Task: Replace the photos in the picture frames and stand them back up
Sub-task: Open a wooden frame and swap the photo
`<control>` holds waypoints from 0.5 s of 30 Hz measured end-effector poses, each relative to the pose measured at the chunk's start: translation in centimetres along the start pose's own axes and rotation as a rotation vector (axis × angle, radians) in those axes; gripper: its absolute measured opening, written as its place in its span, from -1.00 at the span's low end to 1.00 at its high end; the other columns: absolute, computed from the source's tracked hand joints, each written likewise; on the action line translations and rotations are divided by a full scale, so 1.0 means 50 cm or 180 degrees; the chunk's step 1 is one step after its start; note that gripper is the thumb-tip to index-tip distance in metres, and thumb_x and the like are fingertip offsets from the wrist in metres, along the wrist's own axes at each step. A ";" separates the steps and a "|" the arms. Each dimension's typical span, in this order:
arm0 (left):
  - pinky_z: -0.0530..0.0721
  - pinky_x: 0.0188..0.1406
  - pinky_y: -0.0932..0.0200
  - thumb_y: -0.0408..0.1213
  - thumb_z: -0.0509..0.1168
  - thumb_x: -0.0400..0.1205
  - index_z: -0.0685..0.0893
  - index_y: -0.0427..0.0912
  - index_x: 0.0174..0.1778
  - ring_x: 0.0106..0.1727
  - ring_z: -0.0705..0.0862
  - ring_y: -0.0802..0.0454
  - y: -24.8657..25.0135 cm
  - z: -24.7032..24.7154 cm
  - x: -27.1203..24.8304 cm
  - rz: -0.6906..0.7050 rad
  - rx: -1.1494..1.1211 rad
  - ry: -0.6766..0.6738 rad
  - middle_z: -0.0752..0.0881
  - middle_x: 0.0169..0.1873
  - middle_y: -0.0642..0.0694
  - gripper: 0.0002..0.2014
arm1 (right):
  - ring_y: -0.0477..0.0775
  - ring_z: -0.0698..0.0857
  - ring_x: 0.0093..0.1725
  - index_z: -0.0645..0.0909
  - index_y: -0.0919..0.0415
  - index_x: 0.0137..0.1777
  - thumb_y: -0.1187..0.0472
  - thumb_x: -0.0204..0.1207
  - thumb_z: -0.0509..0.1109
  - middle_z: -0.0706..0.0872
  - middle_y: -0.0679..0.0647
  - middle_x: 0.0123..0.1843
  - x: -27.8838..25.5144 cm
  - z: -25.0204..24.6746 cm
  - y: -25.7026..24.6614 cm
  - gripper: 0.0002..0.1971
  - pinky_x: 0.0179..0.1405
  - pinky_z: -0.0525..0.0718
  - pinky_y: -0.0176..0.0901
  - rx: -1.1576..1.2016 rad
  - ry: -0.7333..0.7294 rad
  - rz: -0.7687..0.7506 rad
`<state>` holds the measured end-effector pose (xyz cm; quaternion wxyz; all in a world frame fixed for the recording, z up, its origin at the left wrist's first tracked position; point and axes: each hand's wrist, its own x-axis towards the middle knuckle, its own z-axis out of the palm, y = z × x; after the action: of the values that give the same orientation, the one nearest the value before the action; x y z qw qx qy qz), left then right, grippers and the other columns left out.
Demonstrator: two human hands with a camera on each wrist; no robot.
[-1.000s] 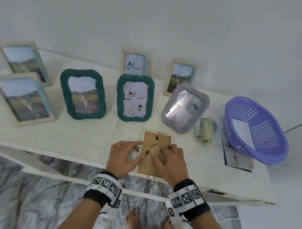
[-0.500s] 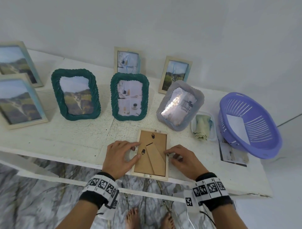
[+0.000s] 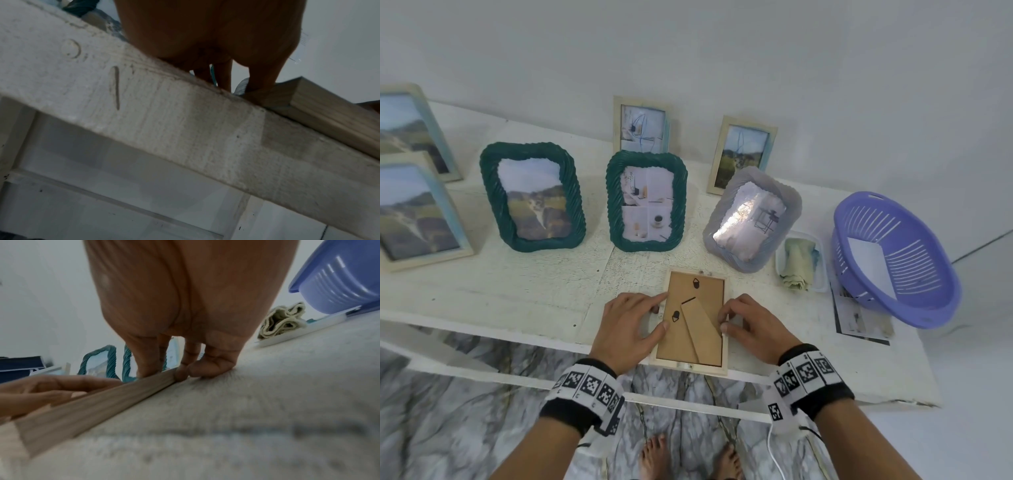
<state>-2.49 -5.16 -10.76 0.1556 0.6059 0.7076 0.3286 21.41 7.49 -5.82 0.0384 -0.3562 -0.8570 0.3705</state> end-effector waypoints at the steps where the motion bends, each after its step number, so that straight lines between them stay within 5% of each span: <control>1: 0.24 0.15 0.22 0.21 0.14 0.55 0.56 0.16 0.44 0.14 0.44 0.21 0.000 0.000 -0.001 0.0002 0.0000 -0.0006 0.64 -0.03 0.25 -0.46 | -0.35 0.52 -0.15 0.55 -0.08 -0.04 0.13 0.60 0.37 0.53 -0.08 0.01 0.001 0.005 -0.001 -0.94 -0.13 0.44 -0.41 -0.0092 0.0048 -0.0001; 7: 0.28 0.16 0.19 0.22 0.13 0.55 0.56 0.16 0.44 0.14 0.46 0.19 -0.001 0.000 0.000 -0.0006 0.0016 -0.0033 0.64 -0.02 0.25 -0.45 | -0.01 0.55 -0.07 0.50 -0.01 0.03 0.03 0.62 0.27 0.50 -0.07 -0.01 0.002 0.044 -0.005 -0.92 -0.13 0.63 -0.05 -0.0622 0.0521 0.0133; 15: 0.30 0.22 0.20 0.23 0.20 0.48 0.58 0.14 0.28 0.11 0.46 0.26 0.004 -0.002 -0.002 -0.0172 -0.0197 0.0128 0.64 -0.08 0.32 -0.52 | -0.03 0.54 -0.16 0.41 0.03 0.07 0.10 0.66 0.19 0.54 -0.09 -0.05 0.007 0.050 -0.019 -0.94 -0.20 0.58 -0.07 -0.0553 0.0769 0.0258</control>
<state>-2.40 -5.29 -10.57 0.1688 0.5747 0.7162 0.3582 19.77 5.77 -7.06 0.0952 -0.4345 -0.8598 0.2506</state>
